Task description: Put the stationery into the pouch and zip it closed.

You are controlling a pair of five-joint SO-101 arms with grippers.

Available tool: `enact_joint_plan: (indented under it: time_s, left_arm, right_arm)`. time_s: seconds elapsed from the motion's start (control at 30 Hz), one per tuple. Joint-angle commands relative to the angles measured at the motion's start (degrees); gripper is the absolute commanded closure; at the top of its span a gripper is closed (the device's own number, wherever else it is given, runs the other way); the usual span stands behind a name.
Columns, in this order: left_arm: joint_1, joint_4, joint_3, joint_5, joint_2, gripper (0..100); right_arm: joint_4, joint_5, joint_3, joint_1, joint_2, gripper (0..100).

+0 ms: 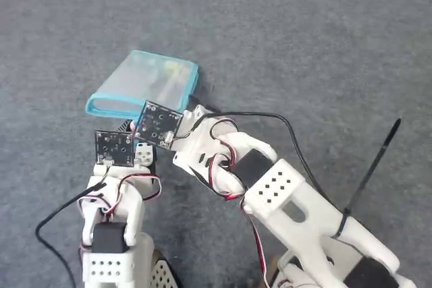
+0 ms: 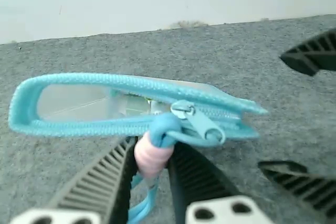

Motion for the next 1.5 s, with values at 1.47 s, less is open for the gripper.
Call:
enact_joint_plan:
  time_s: [1.47]
  left_arm:
    - [-0.09,-1.85,-2.68,0.97,-1.32,99]
  right_arm:
    - [-2.07,-11.78,-10.73,11.47,18.42,99.2]
